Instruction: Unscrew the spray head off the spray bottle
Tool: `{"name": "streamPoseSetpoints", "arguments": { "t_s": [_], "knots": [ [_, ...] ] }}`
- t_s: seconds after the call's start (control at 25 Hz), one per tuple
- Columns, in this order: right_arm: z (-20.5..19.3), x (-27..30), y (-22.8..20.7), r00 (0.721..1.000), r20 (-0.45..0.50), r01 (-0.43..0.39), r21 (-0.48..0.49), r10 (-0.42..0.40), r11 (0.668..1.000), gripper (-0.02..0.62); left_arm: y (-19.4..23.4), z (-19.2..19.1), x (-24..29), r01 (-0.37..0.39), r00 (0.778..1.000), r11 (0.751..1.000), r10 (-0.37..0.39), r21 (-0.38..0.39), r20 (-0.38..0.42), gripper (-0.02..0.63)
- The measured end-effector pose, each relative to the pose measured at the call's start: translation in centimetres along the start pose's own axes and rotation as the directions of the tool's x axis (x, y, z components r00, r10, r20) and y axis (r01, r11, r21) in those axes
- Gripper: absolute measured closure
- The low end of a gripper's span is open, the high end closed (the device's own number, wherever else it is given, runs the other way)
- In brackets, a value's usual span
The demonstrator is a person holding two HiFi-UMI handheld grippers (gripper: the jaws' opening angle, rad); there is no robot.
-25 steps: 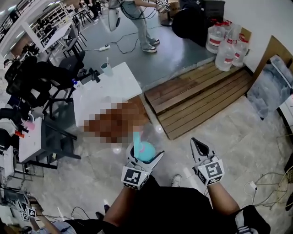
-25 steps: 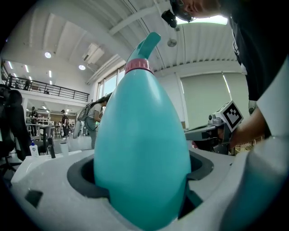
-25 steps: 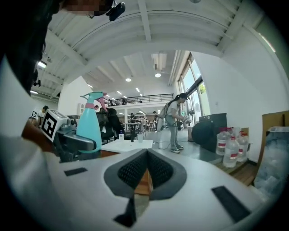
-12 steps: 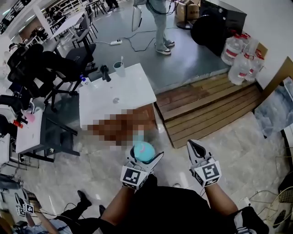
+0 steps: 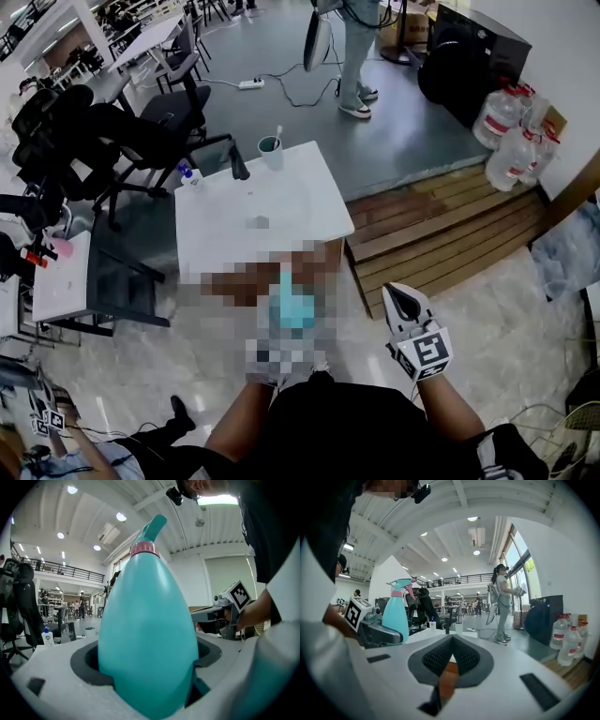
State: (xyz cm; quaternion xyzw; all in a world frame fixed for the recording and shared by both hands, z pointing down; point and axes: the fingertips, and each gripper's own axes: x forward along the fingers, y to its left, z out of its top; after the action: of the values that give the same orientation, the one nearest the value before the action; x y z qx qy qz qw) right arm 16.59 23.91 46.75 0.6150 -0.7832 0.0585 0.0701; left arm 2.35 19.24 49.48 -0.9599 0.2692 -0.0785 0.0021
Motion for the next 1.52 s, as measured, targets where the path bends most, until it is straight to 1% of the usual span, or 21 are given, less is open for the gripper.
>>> {"name": "streamPoseSetpoints", "arguments": {
  "t_s": [0.08,0.28,0.36,0.48,0.68,0.8,0.88,1.04,1.24,1.4,1.52],
  "knots": [
    [0.4,2.2,0.4,1.000,0.018,-0.009,0.023,0.009,1.000,0.591,2.2,0.1,0.1,-0.011,1.000,1.000,0.011,-0.010,0.013,0.124],
    [0.8,6.9,0.9,0.999,0.039,-0.012,0.151,0.006,0.989,0.591,6.7,-0.8,0.1,-0.016,1.000,1.000,0.016,-0.012,0.013,0.123],
    [1.3,8.4,1.2,0.999,0.044,-0.011,0.179,0.003,0.984,0.591,8.0,-0.6,0.0,-0.009,1.000,1.000,0.009,-0.010,0.023,0.123],
    [1.9,10.2,1.9,0.999,0.030,-0.017,0.147,0.012,0.989,0.591,9.9,-0.7,-0.2,-0.015,1.000,1.000,0.016,-0.019,0.025,0.123],
    [2.7,13.1,3.2,0.999,0.019,-0.044,0.038,0.043,0.998,0.591,12.6,-1.2,0.1,-0.030,0.999,0.999,0.031,-0.030,0.015,0.123],
    [3.0,14.8,3.4,0.998,0.016,-0.061,-0.002,0.061,0.998,0.591,13.9,-1.0,0.6,-0.038,0.998,0.999,0.039,-0.025,0.039,0.123],
    [2.9,15.8,3.3,0.997,0.010,-0.071,-0.019,0.072,0.997,0.591,14.7,-1.0,1.0,-0.045,0.998,0.999,0.046,-0.027,0.039,0.124],
    [2.8,18.4,2.1,0.995,0.014,-0.096,-0.012,0.096,0.995,0.591,16.3,-1.3,2.9,-0.066,0.997,0.997,0.067,-0.027,0.023,0.124],
    [3.4,22.4,-0.6,0.990,0.031,-0.140,0.037,0.139,0.989,0.591,18.8,-0.6,5.9,-0.108,0.994,0.994,0.108,-0.007,0.006,0.123],
    [4.1,25.3,-1.9,0.980,0.035,-0.199,0.047,0.198,0.979,0.591,20.6,-0.1,8.4,-0.150,0.989,0.989,0.150,-0.008,-0.005,0.123],
    [4.0,27.0,-2.7,0.968,0.029,-0.251,0.032,0.250,0.968,0.591,21.7,-0.1,10.1,-0.178,0.984,0.984,0.177,-0.033,-0.012,0.123]
  ]
}}
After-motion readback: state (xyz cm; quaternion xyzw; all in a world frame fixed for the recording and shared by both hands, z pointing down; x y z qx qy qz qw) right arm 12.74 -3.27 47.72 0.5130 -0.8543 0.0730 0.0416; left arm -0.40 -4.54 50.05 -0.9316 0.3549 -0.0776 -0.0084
